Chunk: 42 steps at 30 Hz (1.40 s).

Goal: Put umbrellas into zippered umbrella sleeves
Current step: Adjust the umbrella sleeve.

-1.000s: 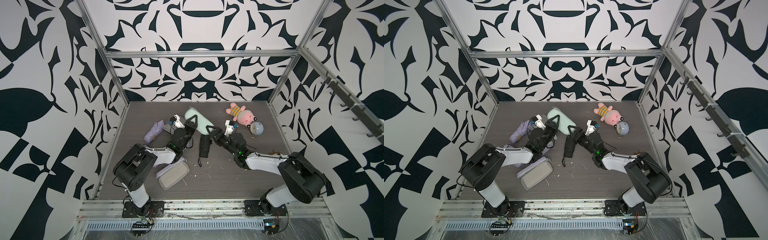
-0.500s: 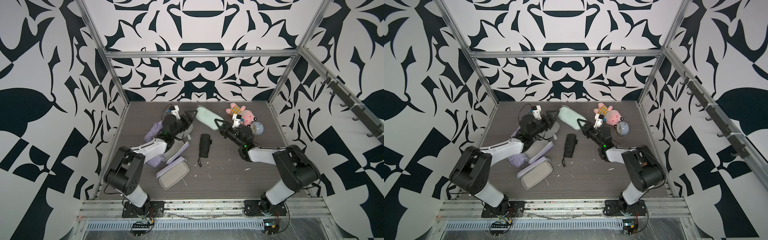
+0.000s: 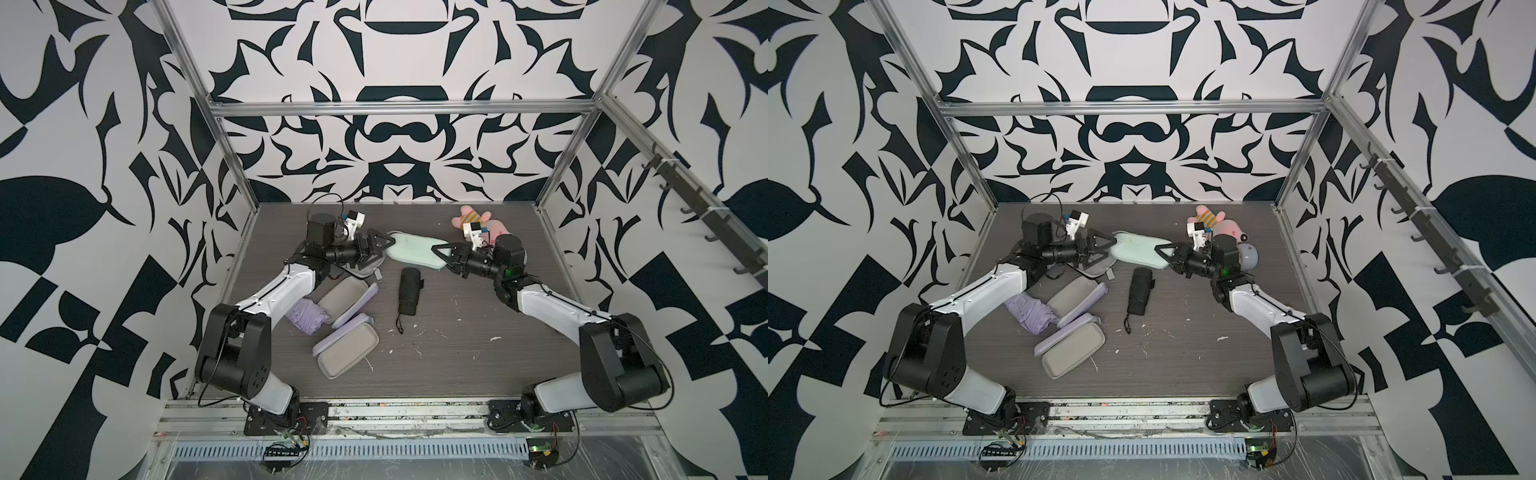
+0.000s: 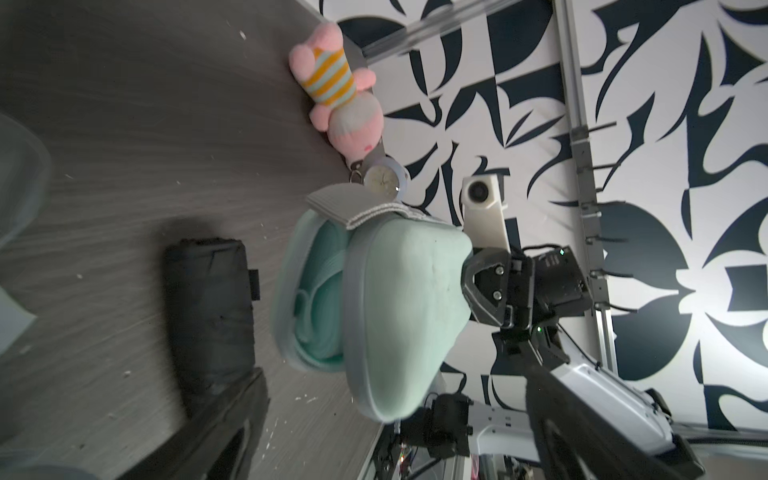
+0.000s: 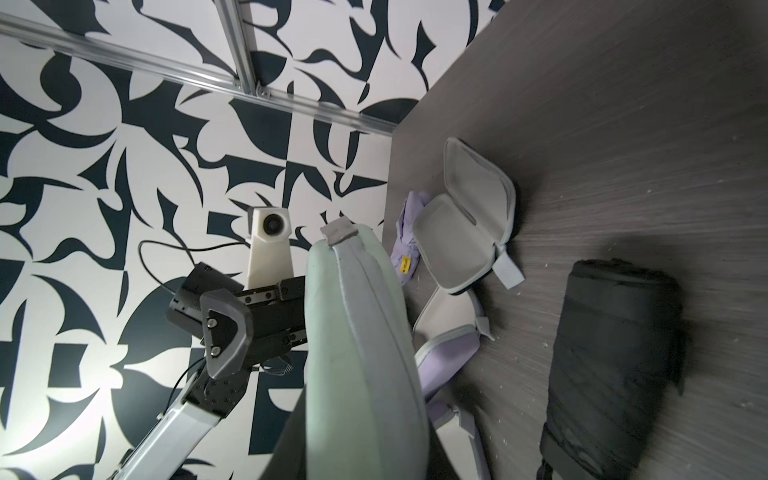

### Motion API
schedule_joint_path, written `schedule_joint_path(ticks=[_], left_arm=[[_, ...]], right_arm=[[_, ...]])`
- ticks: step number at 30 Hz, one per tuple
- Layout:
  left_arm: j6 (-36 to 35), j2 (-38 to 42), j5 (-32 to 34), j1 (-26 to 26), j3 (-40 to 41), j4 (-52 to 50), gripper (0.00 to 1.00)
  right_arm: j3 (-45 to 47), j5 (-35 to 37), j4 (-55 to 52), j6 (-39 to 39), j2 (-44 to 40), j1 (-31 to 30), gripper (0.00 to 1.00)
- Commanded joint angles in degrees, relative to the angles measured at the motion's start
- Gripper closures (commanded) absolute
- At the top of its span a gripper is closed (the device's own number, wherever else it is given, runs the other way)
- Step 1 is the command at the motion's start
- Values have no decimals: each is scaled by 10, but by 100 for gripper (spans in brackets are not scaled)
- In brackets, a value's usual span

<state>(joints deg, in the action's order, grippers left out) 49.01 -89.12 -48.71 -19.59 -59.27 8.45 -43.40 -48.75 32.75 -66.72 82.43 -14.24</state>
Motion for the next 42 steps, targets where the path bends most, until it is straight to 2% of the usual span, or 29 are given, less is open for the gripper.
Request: schedule_joint_path(ticks=[1,4,8,13,15,17,18,20,25,28,31,33,35,38,42], left_arm=[[-26,-17,-30,-4,-13,-29,2],[-4,-37,-37,-14,-18,5,6],[61,-62,-57,-26,-20,92,14],[99,-84,-81,-38,-27,146,39],[117,-92,-89,-38,-28,166,56],[132,-93,-88,-36,-24,186,65],[141,-93,-82,-33,-22,193,67],[164,-89,-58,-19,-13,212,72],[253,-84,19,4,29,320,82],[277,-82,50,3,40,355,84],[284,-75,68,2,48,368,85],[283,-71,75,-3,50,367,85],[280,-68,78,-10,52,365,85],[276,-66,86,-22,53,361,85],[274,-65,91,-33,51,358,85]], right_arm=[[-36,-66,49,-13,-14,-3,97],[-40,-91,76,-38,-3,-12,97],[-63,-132,73,-53,18,-25,97],[-98,-156,-10,-19,41,-25,93],[-109,-150,-49,3,46,-24,73],[-102,-131,-62,10,41,-16,58],[-93,-121,-63,12,34,-10,52],[-66,-97,-65,21,16,5,47],[25,5,-99,105,-41,30,43],[85,113,-92,190,-87,10,44],[142,263,-65,314,-150,-43,51],[159,377,-59,422,-182,-105,58],[157,450,-50,503,-188,-152,61],[140,499,-26,554,-165,-184,63],[111,526,-7,592,-126,-206,62]])
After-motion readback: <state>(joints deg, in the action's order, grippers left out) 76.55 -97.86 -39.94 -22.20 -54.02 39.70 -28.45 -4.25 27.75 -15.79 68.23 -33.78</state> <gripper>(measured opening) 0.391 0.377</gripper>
